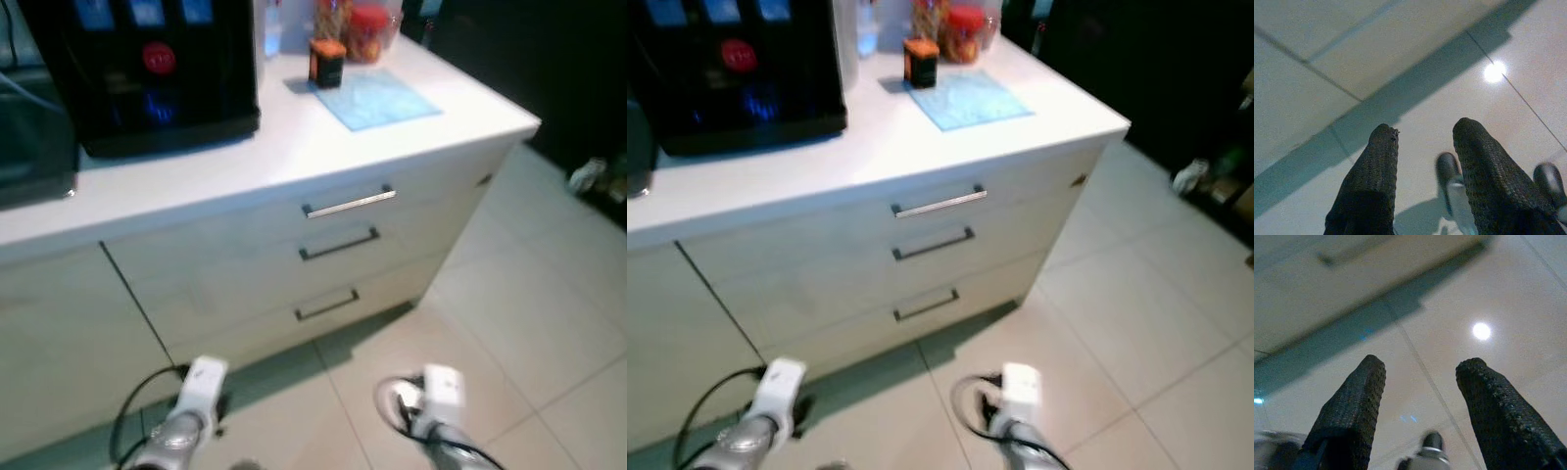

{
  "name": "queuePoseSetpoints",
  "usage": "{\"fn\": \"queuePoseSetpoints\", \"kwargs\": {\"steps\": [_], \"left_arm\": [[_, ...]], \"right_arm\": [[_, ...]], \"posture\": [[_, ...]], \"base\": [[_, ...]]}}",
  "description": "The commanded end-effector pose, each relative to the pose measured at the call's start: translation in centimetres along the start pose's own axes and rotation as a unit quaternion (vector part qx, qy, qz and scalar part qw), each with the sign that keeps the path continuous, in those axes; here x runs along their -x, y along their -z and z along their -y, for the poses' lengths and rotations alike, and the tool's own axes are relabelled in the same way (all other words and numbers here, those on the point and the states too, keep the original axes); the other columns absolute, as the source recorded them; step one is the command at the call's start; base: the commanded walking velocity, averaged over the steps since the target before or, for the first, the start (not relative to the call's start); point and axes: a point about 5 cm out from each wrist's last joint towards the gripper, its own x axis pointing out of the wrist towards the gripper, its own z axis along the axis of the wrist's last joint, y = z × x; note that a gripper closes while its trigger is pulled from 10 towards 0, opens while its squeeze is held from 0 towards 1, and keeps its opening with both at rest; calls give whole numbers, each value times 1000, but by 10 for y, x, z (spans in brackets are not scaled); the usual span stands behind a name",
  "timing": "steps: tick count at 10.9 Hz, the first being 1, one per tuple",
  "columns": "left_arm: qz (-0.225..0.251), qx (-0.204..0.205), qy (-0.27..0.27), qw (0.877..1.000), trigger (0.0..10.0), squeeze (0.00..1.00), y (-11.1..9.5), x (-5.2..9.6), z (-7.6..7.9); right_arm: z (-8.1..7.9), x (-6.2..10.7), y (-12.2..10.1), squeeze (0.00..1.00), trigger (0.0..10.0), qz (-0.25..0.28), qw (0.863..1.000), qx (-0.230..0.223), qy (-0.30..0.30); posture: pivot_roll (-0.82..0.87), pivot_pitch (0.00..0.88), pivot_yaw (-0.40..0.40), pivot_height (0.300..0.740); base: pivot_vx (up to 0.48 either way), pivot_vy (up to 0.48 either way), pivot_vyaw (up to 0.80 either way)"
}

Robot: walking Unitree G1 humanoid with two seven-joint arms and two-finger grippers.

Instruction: Kitchen organization

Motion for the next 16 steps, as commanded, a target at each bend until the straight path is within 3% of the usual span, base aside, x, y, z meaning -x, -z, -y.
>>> {"fn": "queuePoseSetpoints", "kwargs": {"steps": [1,16], "left_arm": [[2,4,4,1000,10000,0,-1,-1,5],[6,7,1,1000,10000,0,-2,-1,5]], "right_arm": [[11,2,2,0,10000,-5,1000,3,14],[9,2,3,0,10000,-9,1000,12,6]], "posture": [[-61,9,-35,719],[-53,9,-43,719]], "base": [[0,0,800],[0,0,800]]}}
